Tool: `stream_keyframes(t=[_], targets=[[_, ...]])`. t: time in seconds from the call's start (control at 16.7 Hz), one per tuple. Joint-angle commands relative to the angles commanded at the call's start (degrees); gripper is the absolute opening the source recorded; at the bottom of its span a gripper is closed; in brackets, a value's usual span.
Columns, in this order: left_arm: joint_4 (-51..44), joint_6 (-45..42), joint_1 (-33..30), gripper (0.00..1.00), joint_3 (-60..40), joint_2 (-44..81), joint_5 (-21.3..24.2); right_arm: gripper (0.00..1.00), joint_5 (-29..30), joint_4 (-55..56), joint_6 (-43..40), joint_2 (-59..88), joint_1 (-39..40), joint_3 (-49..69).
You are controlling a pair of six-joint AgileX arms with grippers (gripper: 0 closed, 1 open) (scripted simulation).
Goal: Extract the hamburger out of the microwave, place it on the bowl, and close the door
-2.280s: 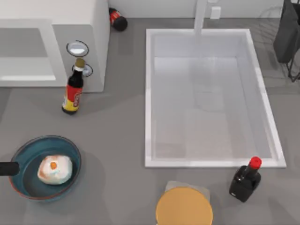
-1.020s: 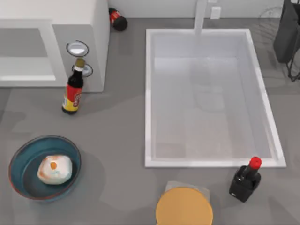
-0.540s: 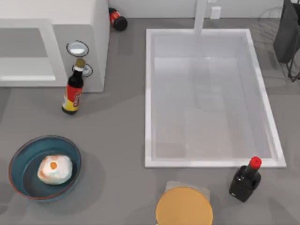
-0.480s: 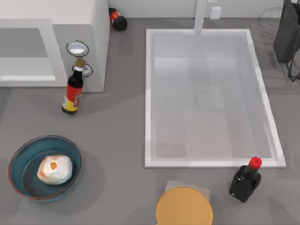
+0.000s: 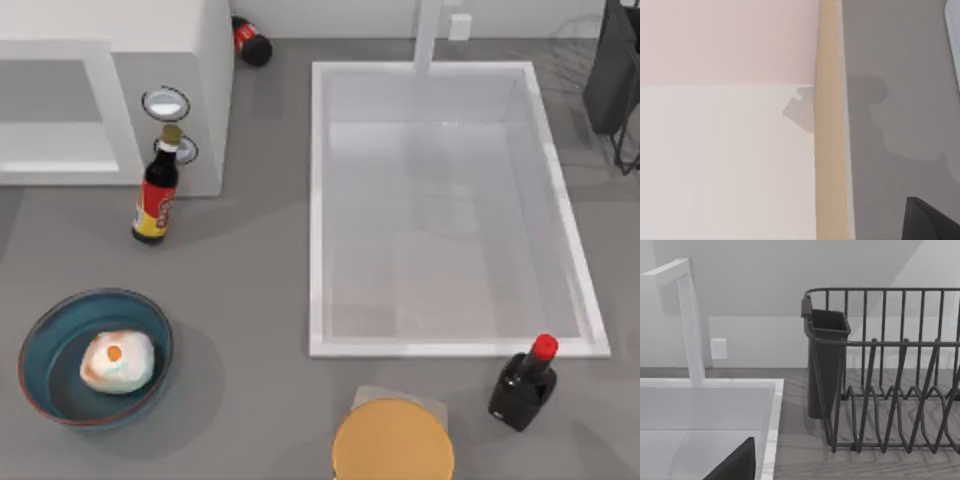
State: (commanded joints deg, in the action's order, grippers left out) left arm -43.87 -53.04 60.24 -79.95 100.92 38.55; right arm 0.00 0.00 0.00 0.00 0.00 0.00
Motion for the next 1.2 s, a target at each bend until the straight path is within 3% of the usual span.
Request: stream_keyframes(t=[0.3,0.78,1.2], targets=[[2.3,0.0,-0.2,0.00,2.0,0.7,-0.1,1.00,0.0,0.0,0.0,0.0,0.0,0.0],[21.3,-0.3,0.1,0.00,14.7,6.6,0.1,1.00,0.0,0.0,0.0,0.0,0.0,0.0],[22.3,0.3,-0.6,0.00,16.1,5.7,-0.1,1.00,0.0,0.0,0.0,0.0,0.0,0.0]])
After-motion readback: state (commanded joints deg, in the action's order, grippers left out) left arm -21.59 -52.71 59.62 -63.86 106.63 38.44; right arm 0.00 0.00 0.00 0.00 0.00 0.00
